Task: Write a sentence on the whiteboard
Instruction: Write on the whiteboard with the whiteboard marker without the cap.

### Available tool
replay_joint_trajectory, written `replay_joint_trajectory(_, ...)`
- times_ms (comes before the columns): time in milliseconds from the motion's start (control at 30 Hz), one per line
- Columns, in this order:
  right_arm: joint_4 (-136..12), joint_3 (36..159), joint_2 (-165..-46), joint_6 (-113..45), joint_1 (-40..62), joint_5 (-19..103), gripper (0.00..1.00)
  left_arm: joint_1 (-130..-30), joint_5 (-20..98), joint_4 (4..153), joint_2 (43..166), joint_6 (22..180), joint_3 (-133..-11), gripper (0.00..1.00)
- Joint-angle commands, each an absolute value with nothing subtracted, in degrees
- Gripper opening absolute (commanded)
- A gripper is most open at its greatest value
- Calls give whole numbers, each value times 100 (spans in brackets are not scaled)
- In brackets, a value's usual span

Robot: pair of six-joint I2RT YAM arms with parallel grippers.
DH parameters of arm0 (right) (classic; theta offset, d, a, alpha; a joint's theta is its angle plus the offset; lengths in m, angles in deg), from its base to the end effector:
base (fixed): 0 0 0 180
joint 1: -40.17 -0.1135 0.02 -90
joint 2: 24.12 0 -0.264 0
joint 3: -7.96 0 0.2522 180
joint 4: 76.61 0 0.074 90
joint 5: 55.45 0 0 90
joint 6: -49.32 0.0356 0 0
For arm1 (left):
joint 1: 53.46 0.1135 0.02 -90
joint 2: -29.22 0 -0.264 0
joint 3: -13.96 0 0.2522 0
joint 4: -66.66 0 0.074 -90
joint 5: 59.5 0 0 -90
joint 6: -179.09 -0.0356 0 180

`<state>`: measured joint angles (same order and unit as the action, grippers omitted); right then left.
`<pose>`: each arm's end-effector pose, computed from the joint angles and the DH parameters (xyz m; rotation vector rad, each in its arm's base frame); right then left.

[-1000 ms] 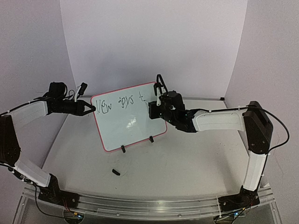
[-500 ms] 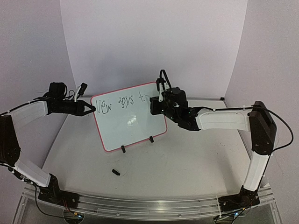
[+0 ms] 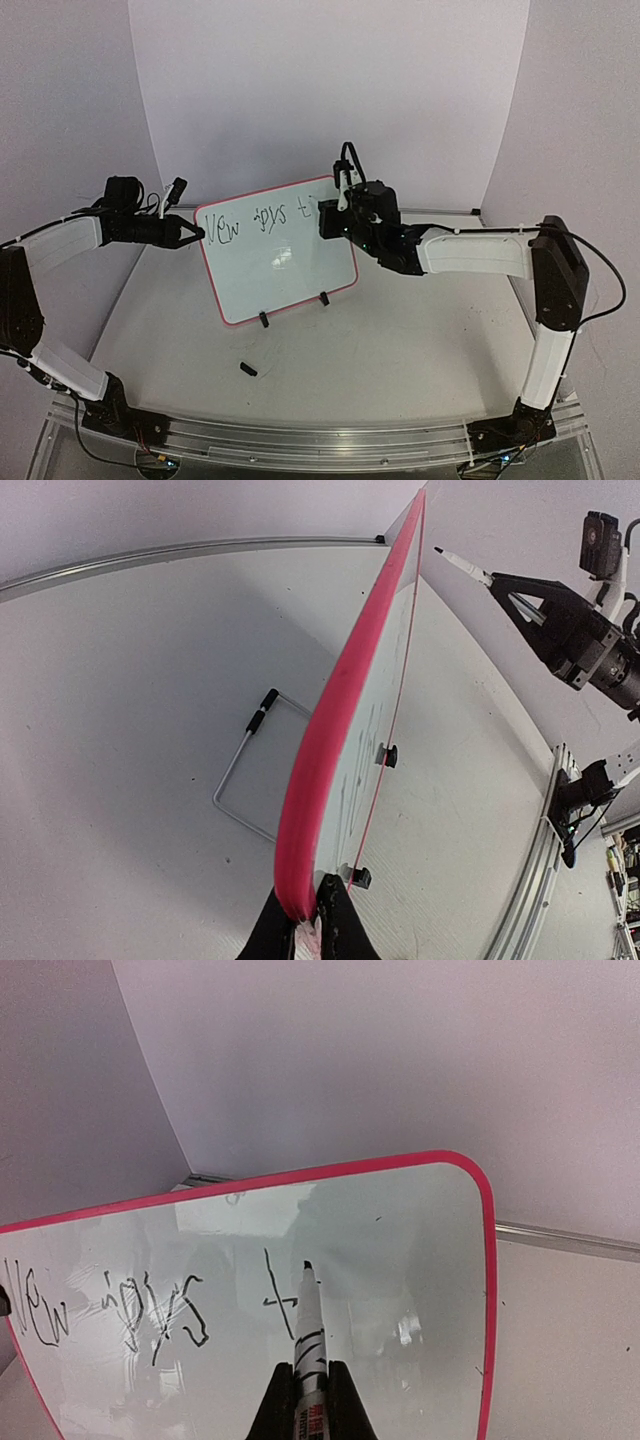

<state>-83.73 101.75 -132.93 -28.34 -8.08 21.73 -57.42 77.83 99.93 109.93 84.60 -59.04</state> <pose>0.3098 0.3352 0.2831 -0.3730 1.7010 0.5932 0.2989 -0.0469 0.2758 0.5804 2.0893 -0.9274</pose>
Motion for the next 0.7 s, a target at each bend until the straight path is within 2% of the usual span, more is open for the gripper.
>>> replay_joint_trajectory(0,-8337,10362,-13471,-2737,-759,2096,0,-5729,7232,10166,11120,8364,-6035,0)
replay_joint_trajectory(667,-8232,10294,-13582,-2751,-706,2483,0,-5732,7238,10168,11140,8367,-6044,0)
